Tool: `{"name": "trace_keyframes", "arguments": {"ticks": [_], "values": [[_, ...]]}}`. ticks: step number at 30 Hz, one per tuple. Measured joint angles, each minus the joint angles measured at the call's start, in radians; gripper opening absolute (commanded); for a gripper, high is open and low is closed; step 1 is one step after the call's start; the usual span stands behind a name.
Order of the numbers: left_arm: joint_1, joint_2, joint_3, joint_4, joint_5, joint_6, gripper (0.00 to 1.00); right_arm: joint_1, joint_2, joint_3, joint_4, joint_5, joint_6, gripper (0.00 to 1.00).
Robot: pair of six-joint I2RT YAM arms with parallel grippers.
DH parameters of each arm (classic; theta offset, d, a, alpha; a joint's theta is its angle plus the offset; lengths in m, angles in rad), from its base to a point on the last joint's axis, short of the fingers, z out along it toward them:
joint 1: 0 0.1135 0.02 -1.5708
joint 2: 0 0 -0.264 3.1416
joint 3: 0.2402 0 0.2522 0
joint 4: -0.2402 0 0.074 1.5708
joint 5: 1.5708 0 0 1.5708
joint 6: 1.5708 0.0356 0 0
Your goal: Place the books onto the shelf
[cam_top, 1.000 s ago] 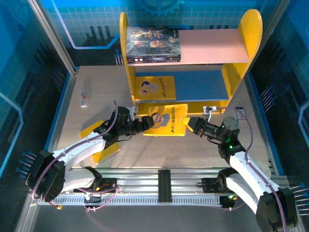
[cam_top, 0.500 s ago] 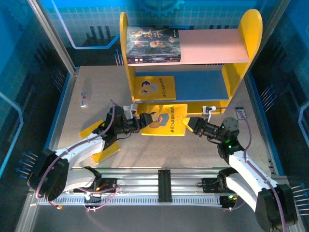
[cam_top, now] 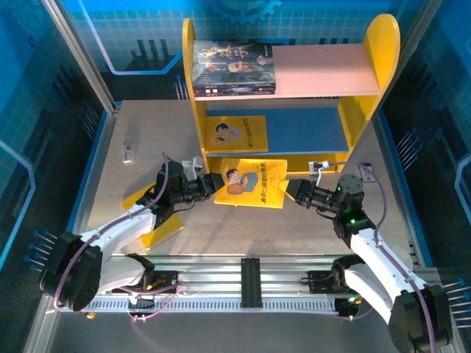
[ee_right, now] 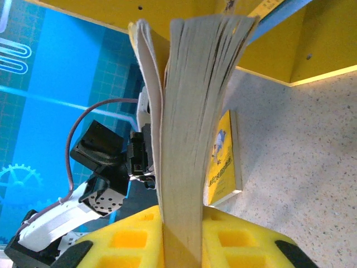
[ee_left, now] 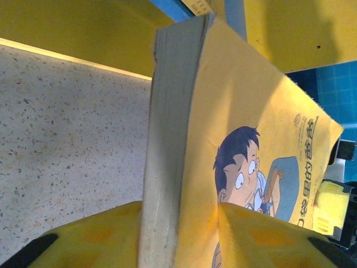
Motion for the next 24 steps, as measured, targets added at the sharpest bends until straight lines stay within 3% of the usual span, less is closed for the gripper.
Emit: {"name": "trace_keyframes", "arguments": {"ticks": [9, 14, 24], "values": [[0.008, -0.026, -0.002, 0.005, -0.007, -0.009, 0.18, -0.006, 0.040, 0.000, -0.036, 0.028, -0.022, 0.24], [0.008, -0.032, -0.003, 0.032, -0.006, -0.017, 0.10, -0.005, 0.075, -0.002, -0.031, 0.028, -0.021, 0.32], [0.008, -0.032, -0.015, 0.055, -0.006, -0.032, 0.07, 0.008, 0.093, -0.003, -0.024, 0.027, -0.022, 0.41]]}}
